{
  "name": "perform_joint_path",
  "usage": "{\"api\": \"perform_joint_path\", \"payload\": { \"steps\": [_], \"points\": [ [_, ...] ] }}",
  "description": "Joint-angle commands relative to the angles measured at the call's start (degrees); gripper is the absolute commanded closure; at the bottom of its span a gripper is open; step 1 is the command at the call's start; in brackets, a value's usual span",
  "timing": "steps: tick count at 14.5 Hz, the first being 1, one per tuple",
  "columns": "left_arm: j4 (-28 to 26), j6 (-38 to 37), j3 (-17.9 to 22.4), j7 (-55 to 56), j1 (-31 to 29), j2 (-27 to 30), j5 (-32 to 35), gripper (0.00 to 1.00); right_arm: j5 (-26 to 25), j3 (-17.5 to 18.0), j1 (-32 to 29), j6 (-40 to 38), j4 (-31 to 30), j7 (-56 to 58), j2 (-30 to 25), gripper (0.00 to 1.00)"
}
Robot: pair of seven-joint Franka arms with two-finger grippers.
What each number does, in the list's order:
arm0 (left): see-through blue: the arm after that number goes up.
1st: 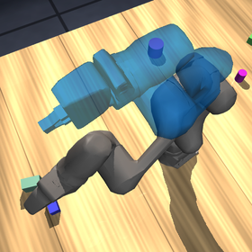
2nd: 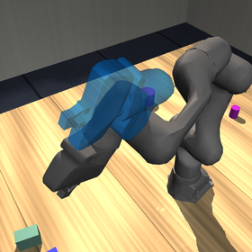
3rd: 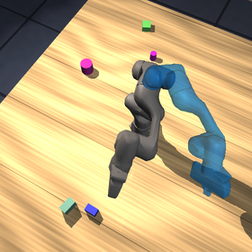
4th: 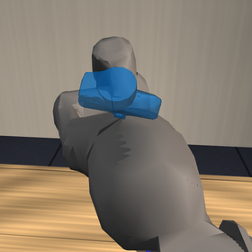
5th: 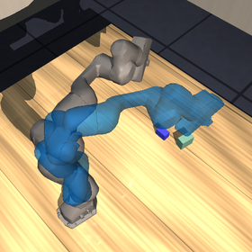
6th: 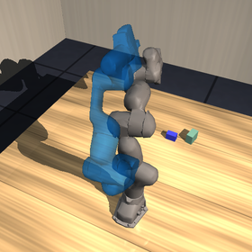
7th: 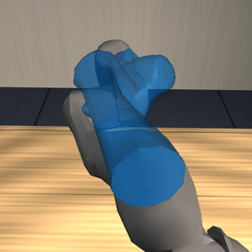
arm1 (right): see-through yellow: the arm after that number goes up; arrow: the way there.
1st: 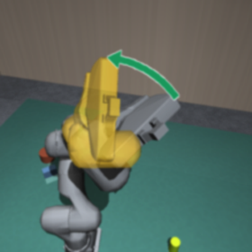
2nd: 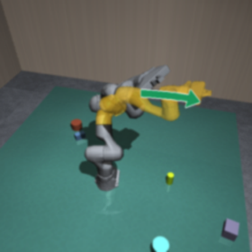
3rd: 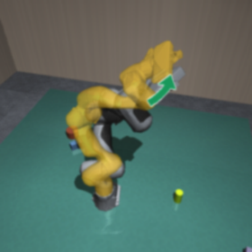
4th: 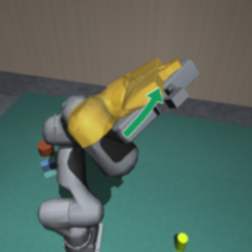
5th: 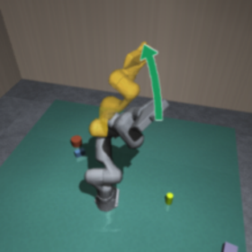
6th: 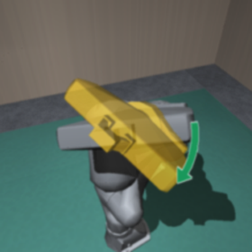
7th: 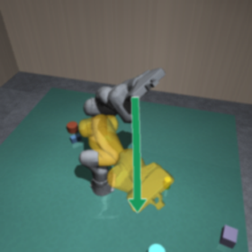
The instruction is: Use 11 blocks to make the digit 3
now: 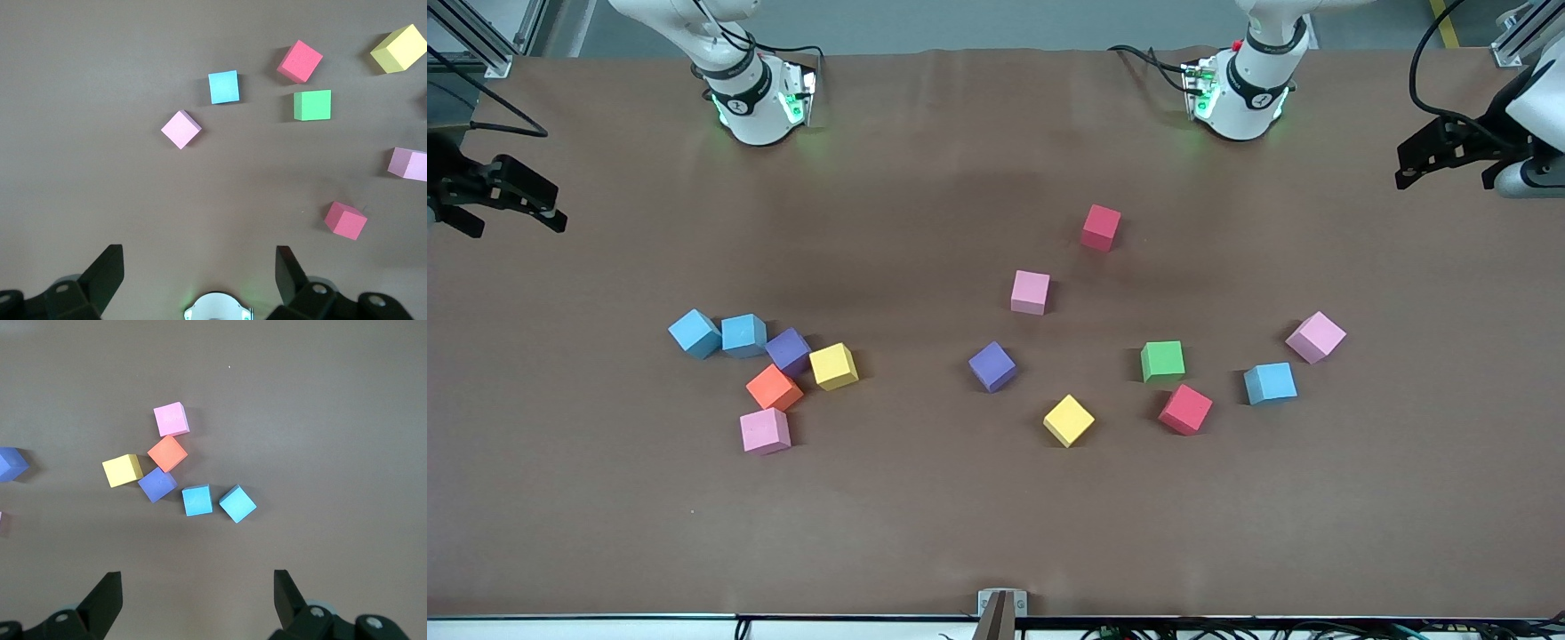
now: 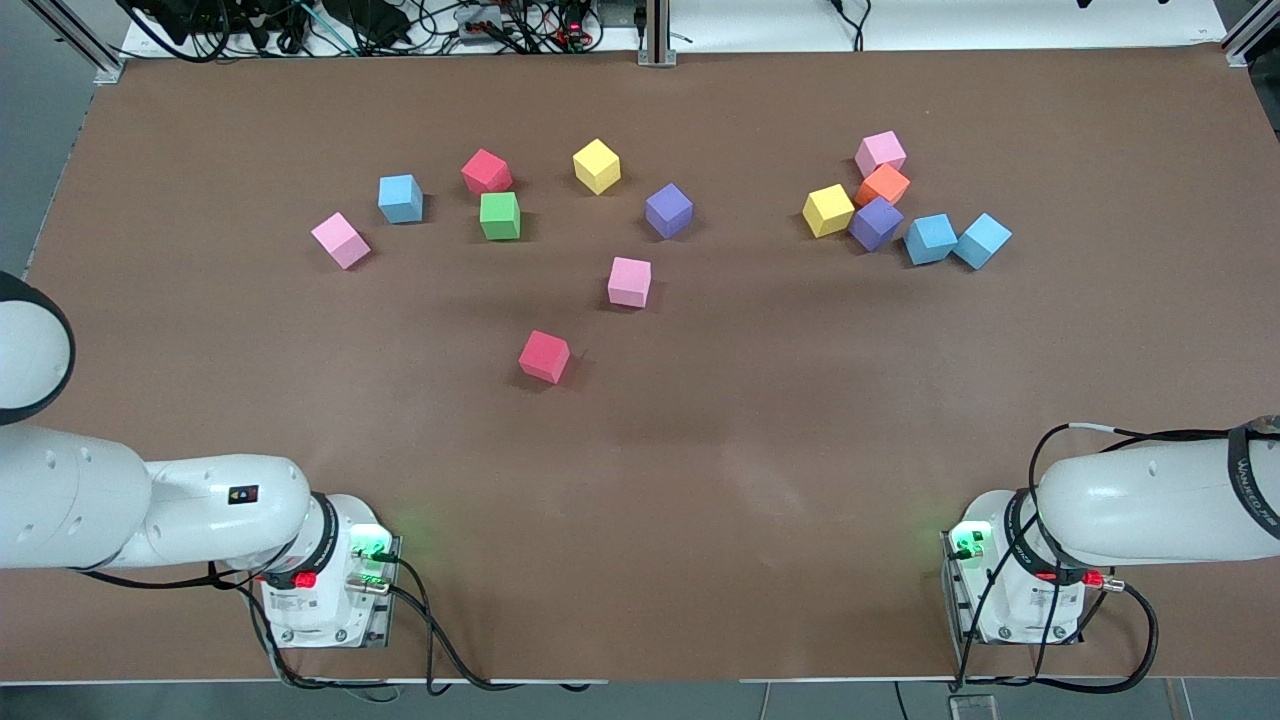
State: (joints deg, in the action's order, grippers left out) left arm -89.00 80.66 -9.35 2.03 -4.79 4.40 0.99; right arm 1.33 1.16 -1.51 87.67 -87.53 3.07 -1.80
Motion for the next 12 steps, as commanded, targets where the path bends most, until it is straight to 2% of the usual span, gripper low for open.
{"api": "perform_joint_path", "payload": {
  "steps": [1,5,9,12],
  "points": [
    [0.5,-0.4,-0.1,-1.1,-0.2,0.0,0.1,0.0,-0.6,0.1,0.1,-0.1,0.7,-0.6,0.2,0.0],
    [0.5,-0.4,-0.1,-1.1,-0.1,-0.1,0.1,0.0,-0.6,0.1,0.2,-0.1,0.7,-0.6,0.2,0.0],
    [6.1,-0.4,-0.4,-0.9,0.5,-4.7,0.2,0.0,-0.5,0.1,0.1,-0.2,0.7,-0.6,0.2,0.0],
    [5.2,4.3,-1.4,0.0,1.1,-6.6,-0.8,0.0,-0.5,0.1,1.1,-0.2,0.6,-0.1,0.3,0.0]
  ]
}}
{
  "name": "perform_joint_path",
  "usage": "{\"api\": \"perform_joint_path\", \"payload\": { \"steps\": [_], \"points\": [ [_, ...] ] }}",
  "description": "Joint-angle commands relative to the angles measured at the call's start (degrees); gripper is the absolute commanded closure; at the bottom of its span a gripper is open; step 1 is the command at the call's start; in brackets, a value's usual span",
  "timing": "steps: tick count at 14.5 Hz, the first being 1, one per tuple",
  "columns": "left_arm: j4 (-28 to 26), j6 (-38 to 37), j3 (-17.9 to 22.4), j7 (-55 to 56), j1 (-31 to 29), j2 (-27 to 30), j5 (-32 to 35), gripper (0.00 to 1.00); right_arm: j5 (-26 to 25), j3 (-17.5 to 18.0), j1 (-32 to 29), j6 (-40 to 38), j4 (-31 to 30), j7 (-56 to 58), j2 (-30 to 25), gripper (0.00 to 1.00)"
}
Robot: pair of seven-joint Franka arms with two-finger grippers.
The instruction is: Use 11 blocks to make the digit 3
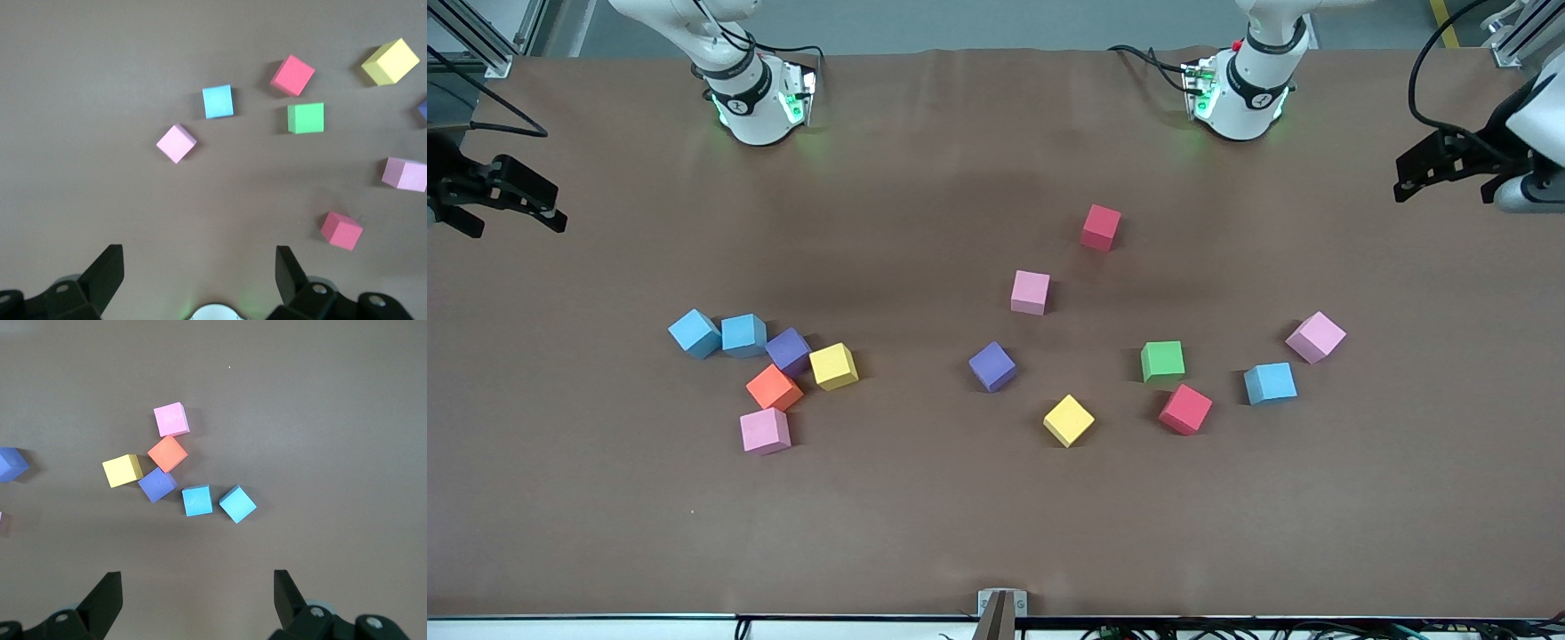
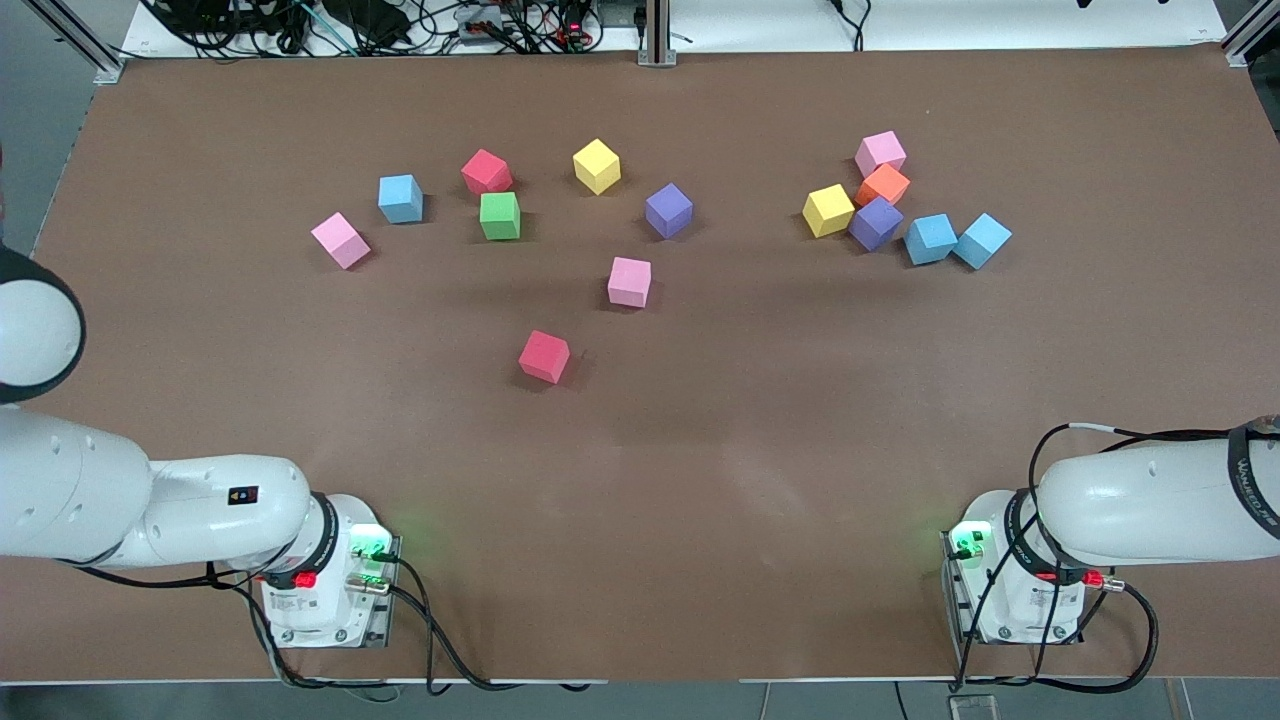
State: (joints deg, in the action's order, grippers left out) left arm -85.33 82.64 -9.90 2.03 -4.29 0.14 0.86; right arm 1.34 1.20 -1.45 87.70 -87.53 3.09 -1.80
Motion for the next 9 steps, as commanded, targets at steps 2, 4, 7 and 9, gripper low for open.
{"api": "perform_joint_path", "payload": {
  "steps": [2,4,7,9],
  "points": [
    [1.1,4.4,-2.1,2.8,2.4,-4.7,-0.4,0.0,-0.5,0.0,1.6,-0.9,0.6,0.0,1.2,0.0],
    [1.0,7.1,-2.7,7.2,4.6,-8.0,-0.7,0.0,-0.5,0.0,1.6,-1.0,0.3,0.1,2.5,0.0],
    [1.3,11.7,-2.8,16.8,8.6,-11.1,-0.4,0.0,-0.5,0.0,1.9,-1.1,-0.2,0.1,5.1,0.0],
    [1.2,13.5,-2.8,22.6,10.8,-13.6,-0.7,0.0,-0.3,0.0,2.5,-0.1,-0.4,0.2,6.8,0.0]
  ]
}}
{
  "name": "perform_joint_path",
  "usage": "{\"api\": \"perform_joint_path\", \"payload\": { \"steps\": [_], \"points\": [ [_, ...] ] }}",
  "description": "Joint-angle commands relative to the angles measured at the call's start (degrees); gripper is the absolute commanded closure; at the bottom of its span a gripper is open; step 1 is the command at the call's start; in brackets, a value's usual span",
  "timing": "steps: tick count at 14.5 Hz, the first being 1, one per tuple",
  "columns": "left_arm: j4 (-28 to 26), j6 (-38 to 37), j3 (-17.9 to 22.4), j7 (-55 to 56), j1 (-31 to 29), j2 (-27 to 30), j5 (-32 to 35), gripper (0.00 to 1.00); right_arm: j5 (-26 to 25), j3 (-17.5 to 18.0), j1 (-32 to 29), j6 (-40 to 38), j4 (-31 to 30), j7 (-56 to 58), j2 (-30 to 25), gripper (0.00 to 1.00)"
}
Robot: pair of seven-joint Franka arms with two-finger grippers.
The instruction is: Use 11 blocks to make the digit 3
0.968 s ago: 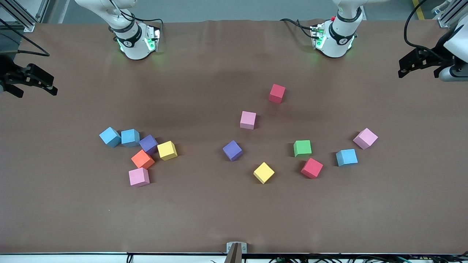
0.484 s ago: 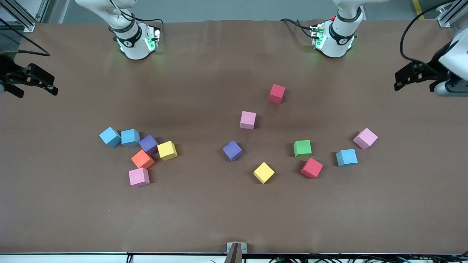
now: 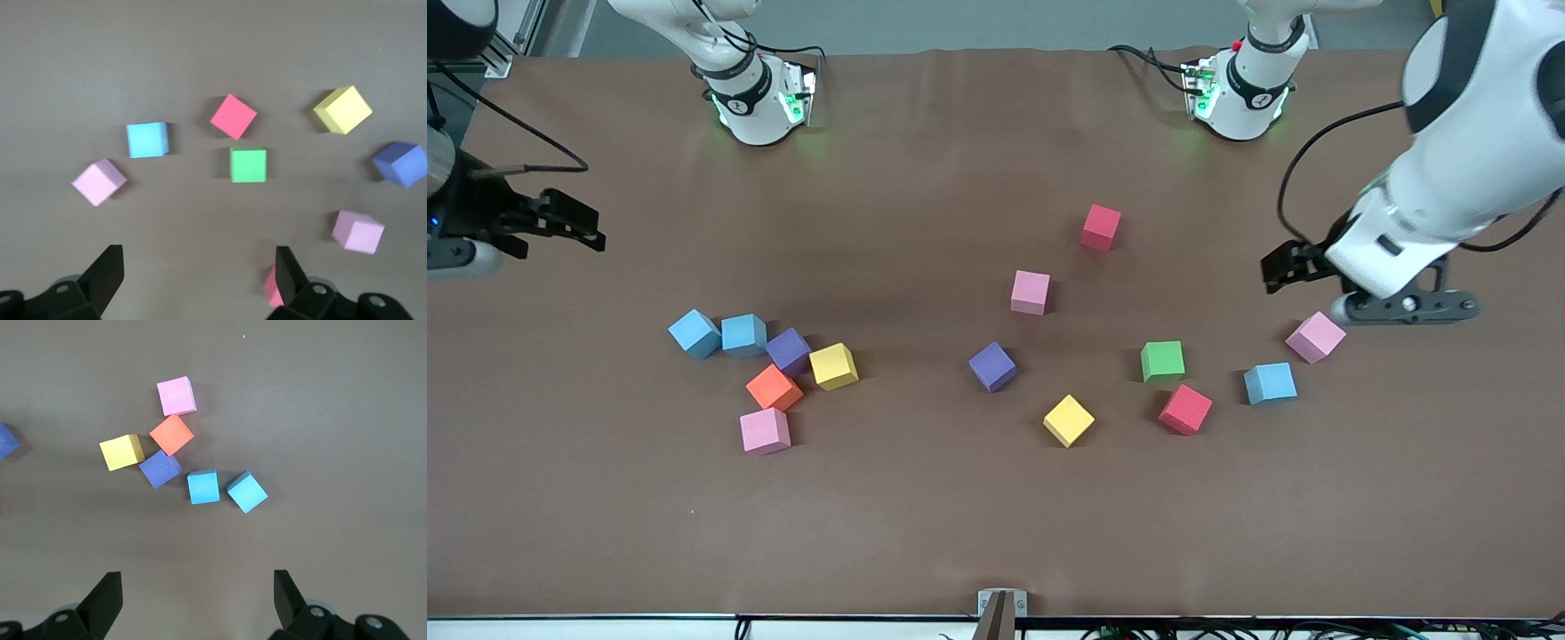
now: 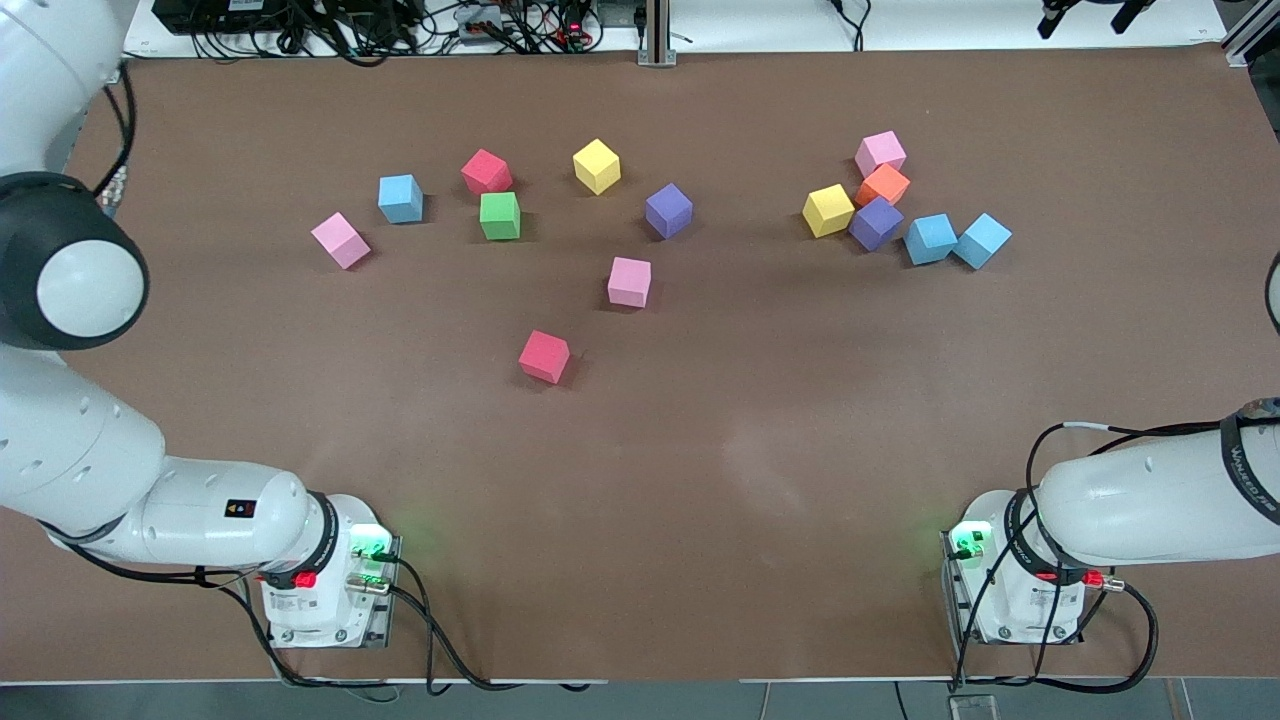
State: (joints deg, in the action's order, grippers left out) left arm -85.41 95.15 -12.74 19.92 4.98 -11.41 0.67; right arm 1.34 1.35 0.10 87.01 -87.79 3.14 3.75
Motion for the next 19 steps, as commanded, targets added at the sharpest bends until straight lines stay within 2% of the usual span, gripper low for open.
{"api": "perform_joint_path", "payload": {
  "steps": [1,4,8,16,19],
  "points": [
    [0.9,3.3,0.0,6.9,3.2,-3.1,-0.1,0.0,-0.3,-0.1,1.7,0.9,-0.4,0.1,1.9,0.0],
    [-0.7,8.1,0.0,17.7,8.4,-6.0,0.2,0.0,-0.3,-0.1,2.5,5.0,-3.4,0.1,3.4,0.0],
    [-1.7,10.2,0.0,26.7,13.7,-10.0,0.2,0.0,-0.3,0.0,3.3,11.4,-6.8,0.1,6.4,0.0],
    [-19.0,28.3,0.1,66.5,23.4,-11.3,0.6,0.0,-0.2,0.0,4.1,25.2,-6.8,0.1,17.4,0.0],
    [-21.2,33.5,0.0,81.4,25.5,-13.3,0.6,0.0,-0.2,0.1,4.5,29.9,-5.8,0.1,23.0,0.0]
  ]
}}
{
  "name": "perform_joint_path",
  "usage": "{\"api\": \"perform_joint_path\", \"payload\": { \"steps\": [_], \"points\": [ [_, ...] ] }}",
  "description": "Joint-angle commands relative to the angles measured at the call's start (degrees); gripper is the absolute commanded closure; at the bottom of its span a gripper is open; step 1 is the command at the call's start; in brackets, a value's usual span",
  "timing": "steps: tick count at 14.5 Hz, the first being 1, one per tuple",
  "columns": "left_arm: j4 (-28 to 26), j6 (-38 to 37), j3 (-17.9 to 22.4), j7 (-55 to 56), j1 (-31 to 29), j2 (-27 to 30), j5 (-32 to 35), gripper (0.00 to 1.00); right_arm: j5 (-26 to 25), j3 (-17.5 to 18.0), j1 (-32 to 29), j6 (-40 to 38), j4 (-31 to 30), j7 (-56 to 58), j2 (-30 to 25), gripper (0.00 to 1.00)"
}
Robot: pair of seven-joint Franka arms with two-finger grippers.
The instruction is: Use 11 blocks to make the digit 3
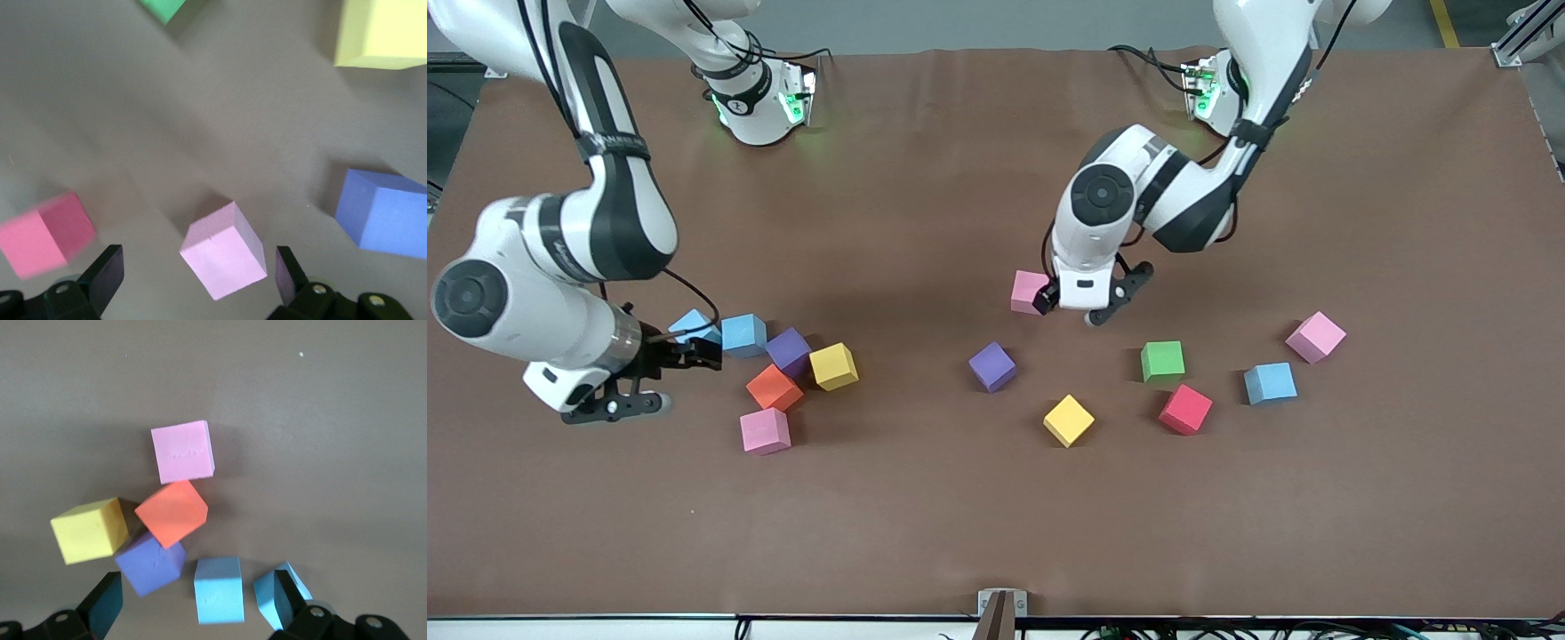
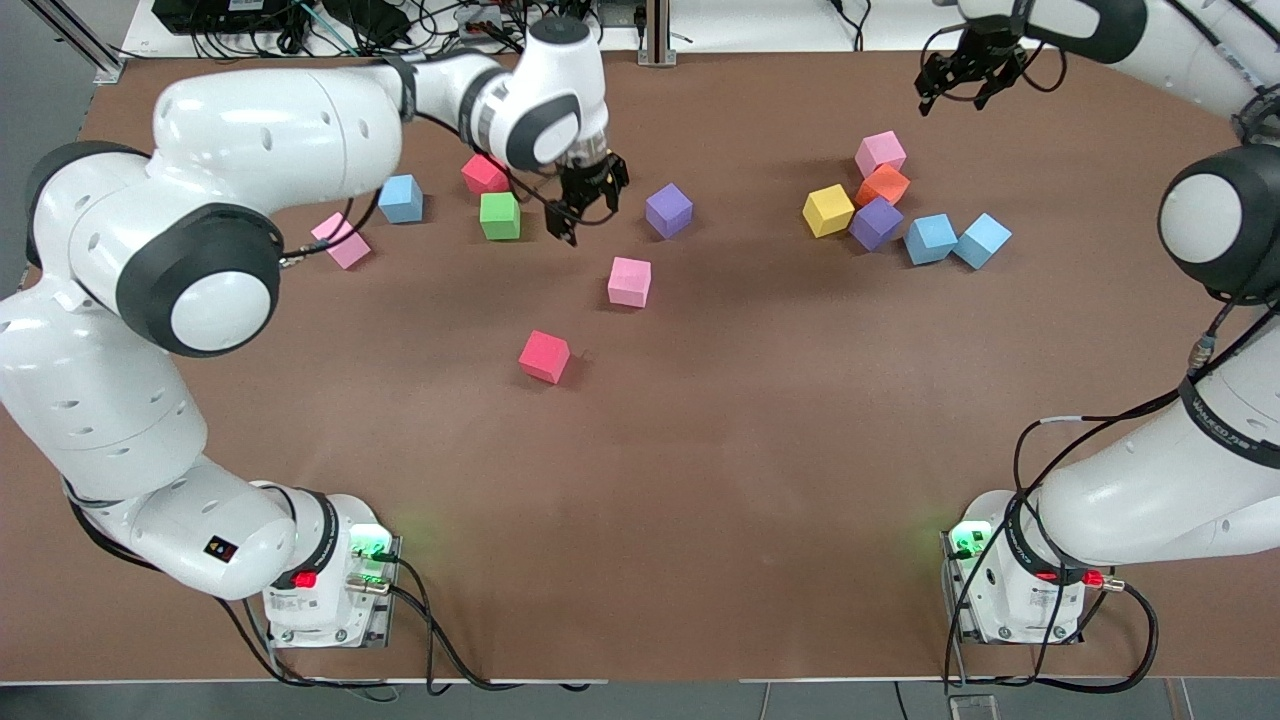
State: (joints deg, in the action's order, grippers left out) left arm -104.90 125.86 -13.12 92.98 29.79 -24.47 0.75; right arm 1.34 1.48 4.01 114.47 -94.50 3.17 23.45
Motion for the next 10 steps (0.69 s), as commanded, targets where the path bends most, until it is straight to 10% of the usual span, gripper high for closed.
{"api": "perform_joint_path", "payload": {
  "steps": [1,10],
  "points": [
    [-1.7,3.2,0.4,13.8,1.1,-1.1,0.5,0.0,-0.1,-0.2,0.9,4.3,1.2,0.1,4.7,0.0],
    [-1.8,11.6,0.5,29.3,3.3,-7.2,1.8,0.0,-0.4,-0.2,2.7,12.4,4.0,0.1,14.3,0.0]
  ]
}}
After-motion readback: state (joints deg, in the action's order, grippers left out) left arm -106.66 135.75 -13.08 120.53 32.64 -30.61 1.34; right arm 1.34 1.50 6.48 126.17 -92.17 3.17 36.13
